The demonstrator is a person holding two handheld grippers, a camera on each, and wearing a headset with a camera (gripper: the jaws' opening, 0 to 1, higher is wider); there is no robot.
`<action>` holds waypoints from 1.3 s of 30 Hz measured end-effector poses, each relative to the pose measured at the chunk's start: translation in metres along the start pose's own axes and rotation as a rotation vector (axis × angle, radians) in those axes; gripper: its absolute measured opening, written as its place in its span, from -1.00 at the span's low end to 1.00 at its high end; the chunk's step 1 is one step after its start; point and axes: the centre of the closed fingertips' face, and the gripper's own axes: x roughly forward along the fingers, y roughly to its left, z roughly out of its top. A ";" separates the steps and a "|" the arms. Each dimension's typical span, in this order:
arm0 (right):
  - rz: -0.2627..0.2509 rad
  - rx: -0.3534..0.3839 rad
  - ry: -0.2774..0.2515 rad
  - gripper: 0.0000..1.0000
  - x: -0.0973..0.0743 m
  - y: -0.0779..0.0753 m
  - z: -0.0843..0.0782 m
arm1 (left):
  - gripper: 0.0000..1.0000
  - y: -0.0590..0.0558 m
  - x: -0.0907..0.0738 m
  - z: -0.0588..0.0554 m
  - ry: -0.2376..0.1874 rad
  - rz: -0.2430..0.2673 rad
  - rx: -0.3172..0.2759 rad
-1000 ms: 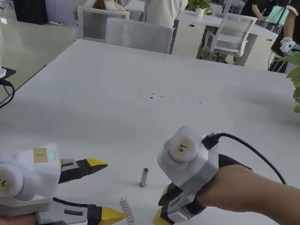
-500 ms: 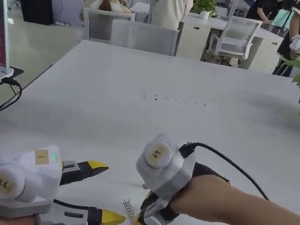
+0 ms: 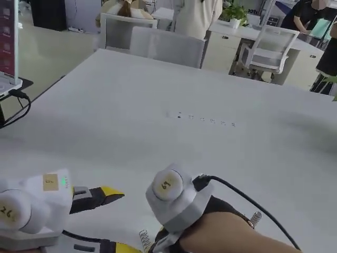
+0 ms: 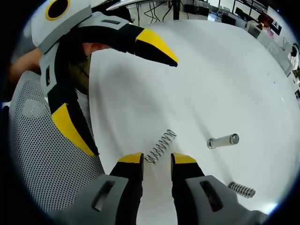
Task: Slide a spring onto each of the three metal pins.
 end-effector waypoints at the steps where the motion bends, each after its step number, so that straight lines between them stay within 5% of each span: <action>1: -0.001 -0.001 0.005 -0.58 0.001 0.000 -0.001 | 0.23 0.000 0.000 0.000 0.000 0.000 -0.001; 13: -0.059 -0.097 0.050 -0.75 -0.003 -0.012 -0.013 | 0.20 -0.001 0.001 0.000 -0.001 -0.003 -0.001; 39: -0.007 -0.169 0.016 -0.84 -0.014 -0.005 -0.017 | 0.07 -0.008 0.007 -0.015 0.037 -0.042 -0.016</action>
